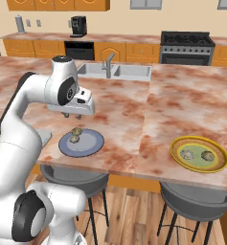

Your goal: Place two dumplings into each of the tupperware containers and then place the containers in the fridge.

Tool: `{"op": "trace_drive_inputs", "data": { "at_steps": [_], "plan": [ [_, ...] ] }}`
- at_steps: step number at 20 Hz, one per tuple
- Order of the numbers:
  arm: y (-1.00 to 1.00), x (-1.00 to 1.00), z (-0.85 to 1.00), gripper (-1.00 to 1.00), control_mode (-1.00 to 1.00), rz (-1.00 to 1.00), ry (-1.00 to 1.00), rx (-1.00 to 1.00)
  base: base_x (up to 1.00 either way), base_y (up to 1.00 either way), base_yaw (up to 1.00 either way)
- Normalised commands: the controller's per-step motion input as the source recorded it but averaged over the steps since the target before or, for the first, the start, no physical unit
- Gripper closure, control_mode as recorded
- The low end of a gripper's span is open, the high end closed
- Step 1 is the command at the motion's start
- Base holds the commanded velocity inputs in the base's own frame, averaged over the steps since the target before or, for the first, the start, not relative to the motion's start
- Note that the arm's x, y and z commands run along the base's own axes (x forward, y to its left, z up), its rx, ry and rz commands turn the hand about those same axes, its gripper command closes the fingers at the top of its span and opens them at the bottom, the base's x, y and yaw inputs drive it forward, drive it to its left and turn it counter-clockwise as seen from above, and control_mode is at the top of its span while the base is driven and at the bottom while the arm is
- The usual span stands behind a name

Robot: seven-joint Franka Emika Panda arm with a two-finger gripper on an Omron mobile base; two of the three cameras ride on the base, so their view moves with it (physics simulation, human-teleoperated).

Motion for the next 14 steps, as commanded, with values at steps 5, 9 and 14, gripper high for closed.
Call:
{"op": "trace_drive_inputs", "data": {
  "at_steps": [5,9,14],
  "plan": [
    [0.37,0.08,-0.17,-1.0,-1.0,0.0,0.0,0.0,0.0,0.0,0.0],
    [0.94,0.54,-0.38,-1.0,-1.0,0.03,0.01,0.0,0.0,0.0,0.0],
    [0.44,0.5,-0.51,-1.0,-1.0,0.03,0.11,0.0,0.0,0.0,0.0]
  ]
}}
